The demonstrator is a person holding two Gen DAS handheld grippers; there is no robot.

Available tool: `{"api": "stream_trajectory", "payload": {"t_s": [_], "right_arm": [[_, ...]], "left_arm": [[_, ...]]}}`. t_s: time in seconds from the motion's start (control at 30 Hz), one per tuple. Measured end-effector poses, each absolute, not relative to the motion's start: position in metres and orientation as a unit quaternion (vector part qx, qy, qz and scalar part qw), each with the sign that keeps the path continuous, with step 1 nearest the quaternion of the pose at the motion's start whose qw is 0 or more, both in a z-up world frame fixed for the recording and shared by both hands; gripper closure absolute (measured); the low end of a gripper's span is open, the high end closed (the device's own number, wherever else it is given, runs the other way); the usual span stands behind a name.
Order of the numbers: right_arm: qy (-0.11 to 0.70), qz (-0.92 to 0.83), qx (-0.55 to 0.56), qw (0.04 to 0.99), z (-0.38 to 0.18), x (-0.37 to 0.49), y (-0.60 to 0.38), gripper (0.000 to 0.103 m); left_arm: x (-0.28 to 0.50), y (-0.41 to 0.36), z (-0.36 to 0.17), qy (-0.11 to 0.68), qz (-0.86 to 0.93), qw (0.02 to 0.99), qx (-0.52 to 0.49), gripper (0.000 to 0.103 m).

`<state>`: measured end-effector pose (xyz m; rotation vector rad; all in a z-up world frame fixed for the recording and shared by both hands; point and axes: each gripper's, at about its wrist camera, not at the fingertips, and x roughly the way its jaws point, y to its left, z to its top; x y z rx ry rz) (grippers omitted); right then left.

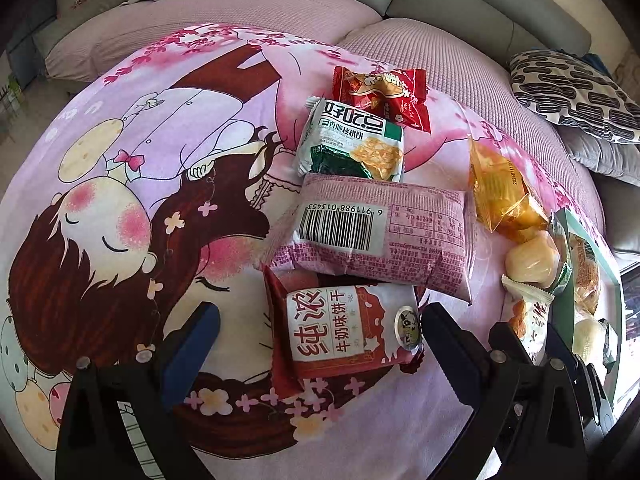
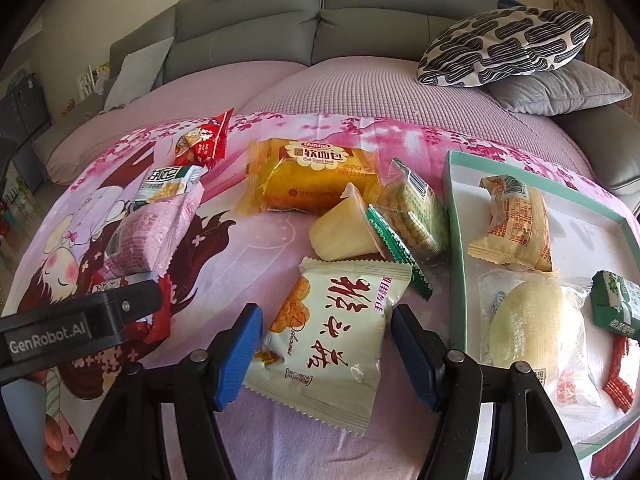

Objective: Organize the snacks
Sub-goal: 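Move both tools back over the remaining snack pile, then grasp the white red-lettered pack with the right tool while the left tool grasps the red-white biscuit pack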

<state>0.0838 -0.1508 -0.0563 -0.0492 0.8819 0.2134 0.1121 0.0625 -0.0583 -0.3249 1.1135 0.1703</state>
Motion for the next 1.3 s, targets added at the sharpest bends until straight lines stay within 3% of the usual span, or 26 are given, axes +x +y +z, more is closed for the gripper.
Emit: {"api": "stream_trajectory", "payload": {"t_s": [0.17, 0.37, 1.13, 1.3], "right_arm": [[0.422, 0.097, -0.022, 0.901, -0.057, 0.084, -0.151, 0.034], [0.421, 0.093, -0.019, 0.902, -0.056, 0.085, -0.154, 0.042], [0.444, 0.109, -0.019, 0.889, -0.052, 0.073, -0.157, 0.042], [0.441, 0.107, -0.018, 0.891, -0.05, 0.072, -0.158, 0.042]], "left_arm": [[0.112, 0.062, -0.058, 0.525, 0.079, 0.833, -0.153, 0.002], [0.113, 0.062, -0.06, 0.526, 0.079, 0.833, -0.154, 0.002], [0.105, 0.06, -0.064, 0.509, 0.095, 0.841, -0.155, 0.002], [0.1, 0.056, -0.06, 0.508, 0.092, 0.843, -0.154, 0.01]]}}
